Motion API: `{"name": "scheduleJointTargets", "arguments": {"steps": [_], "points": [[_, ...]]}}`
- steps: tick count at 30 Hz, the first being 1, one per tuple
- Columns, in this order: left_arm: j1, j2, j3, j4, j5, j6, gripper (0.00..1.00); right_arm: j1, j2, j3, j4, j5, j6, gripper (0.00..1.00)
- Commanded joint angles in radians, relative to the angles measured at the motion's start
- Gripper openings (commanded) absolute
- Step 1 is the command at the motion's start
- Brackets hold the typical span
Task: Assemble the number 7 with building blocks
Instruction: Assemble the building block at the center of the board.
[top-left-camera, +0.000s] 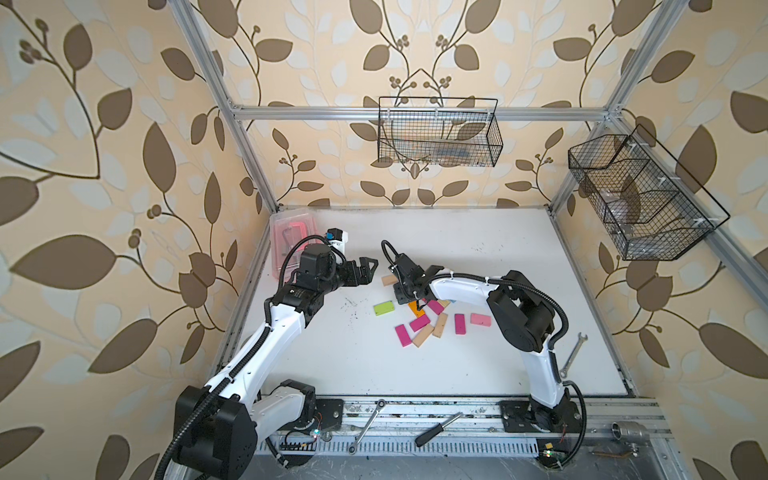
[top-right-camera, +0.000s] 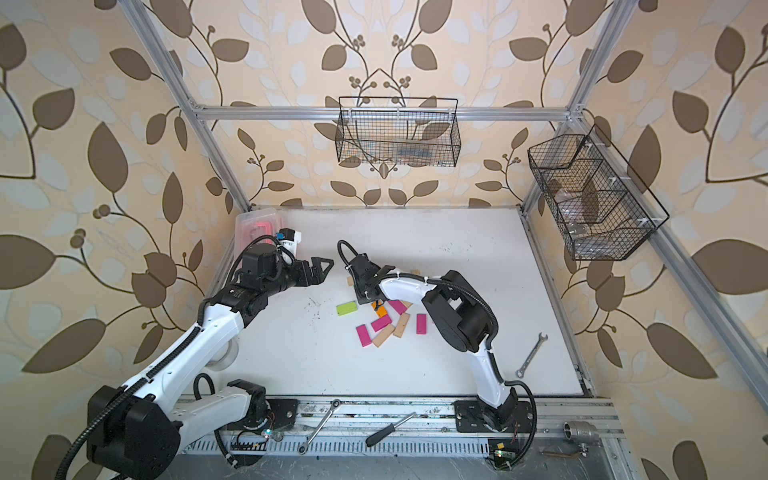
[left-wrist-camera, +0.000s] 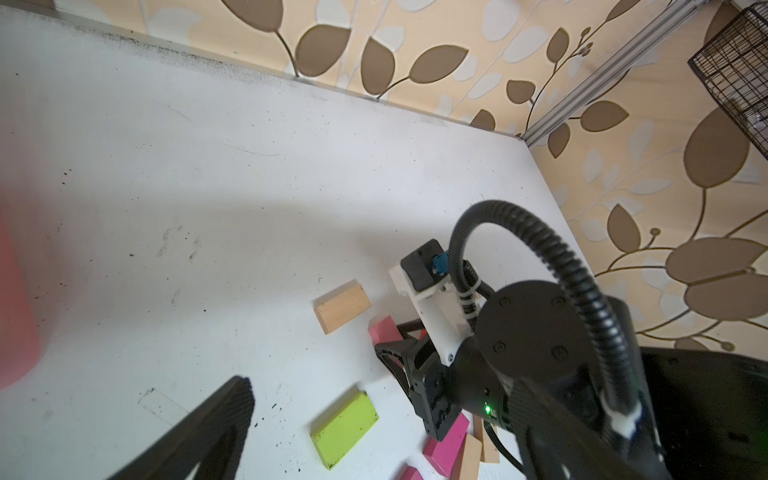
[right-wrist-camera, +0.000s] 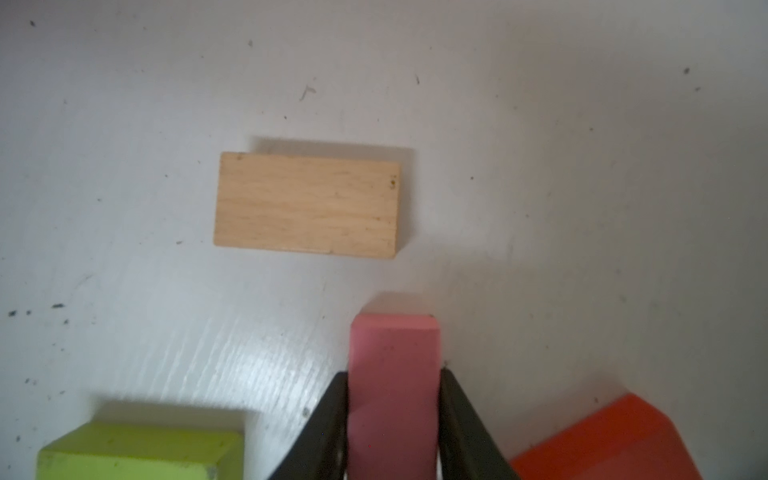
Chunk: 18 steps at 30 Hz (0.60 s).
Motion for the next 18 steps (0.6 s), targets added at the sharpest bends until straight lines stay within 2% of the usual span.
{"name": "scheduleJointTargets", "arguments": {"steps": [1, 9, 12, 18], "points": [[-0.01, -0.001, -0.018, 0.049, 0.041, -0.025, 0.99, -0.064, 0.021, 0.058, -0.1, -0.123, -0.189, 0.32], [-0.01, 0.001, -0.037, 0.044, 0.051, -0.052, 0.99, -0.118, -0.012, 0.085, -0.161, -0.276, -0.533, 0.32], [-0.01, 0.0, -0.046, 0.038, 0.06, -0.065, 0.99, -0.118, -0.011, 0.084, -0.158, -0.307, -0.703, 0.25], [-0.012, -0.041, -0.055, -0.009, 0.054, -0.076, 0.99, -0.179, 0.014, 0.123, -0.122, -0.368, -0.934, 0.23]]}}
